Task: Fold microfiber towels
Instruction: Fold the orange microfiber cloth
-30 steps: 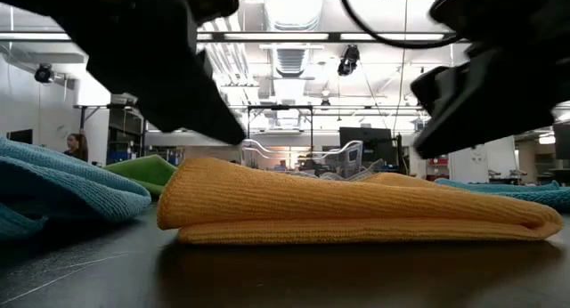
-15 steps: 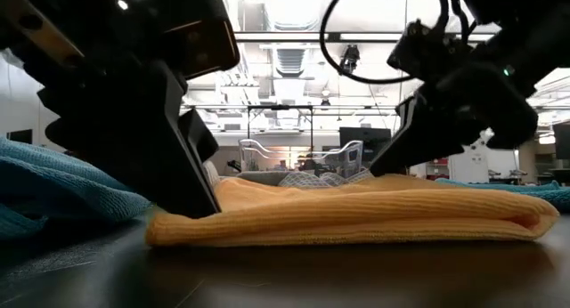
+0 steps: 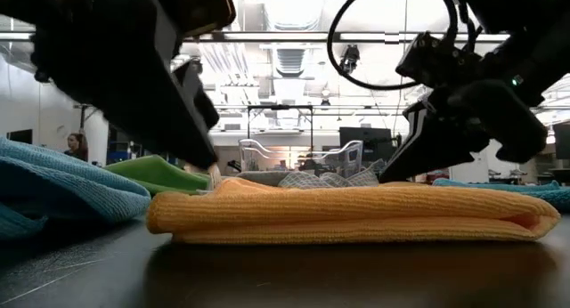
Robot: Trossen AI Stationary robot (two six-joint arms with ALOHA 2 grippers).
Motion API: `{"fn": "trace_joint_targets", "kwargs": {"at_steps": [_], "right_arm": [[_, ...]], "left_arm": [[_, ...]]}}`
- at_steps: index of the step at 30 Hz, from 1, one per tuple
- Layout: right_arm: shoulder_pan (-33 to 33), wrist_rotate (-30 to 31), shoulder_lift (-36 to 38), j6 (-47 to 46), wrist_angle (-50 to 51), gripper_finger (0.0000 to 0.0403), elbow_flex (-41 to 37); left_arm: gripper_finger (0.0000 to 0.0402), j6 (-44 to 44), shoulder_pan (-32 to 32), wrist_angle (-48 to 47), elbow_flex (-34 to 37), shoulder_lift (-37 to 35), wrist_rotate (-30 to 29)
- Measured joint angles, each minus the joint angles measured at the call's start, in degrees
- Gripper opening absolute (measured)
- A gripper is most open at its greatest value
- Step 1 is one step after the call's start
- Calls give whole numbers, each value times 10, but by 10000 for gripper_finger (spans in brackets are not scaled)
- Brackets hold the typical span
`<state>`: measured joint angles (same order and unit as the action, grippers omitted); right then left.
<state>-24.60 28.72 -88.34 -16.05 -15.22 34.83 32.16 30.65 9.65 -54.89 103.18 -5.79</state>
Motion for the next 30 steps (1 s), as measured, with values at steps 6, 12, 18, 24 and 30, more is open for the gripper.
{"fn": "trace_joint_targets", "kwargs": {"at_steps": [6, 12, 18, 24, 30], "right_arm": [[-3, 0, 49, 25, 6, 9, -14], [-4, 0, 105, 26, -1, 9, -42], [-8, -1, 130, 26, -26, 9, -72], [-10, -2, 115, 26, -39, 9, -78], [-10, -2, 106, 26, -39, 9, -79]], "left_arm": [[15, 4, -35, -6, 0, -20, -17], [15, 89, -97, -74, 0, -27, -58], [32, 141, -134, -162, -2, -40, -35], [95, 183, -137, -180, -1, -70, -20], [150, 259, -138, -194, 2, -68, -48]]}}
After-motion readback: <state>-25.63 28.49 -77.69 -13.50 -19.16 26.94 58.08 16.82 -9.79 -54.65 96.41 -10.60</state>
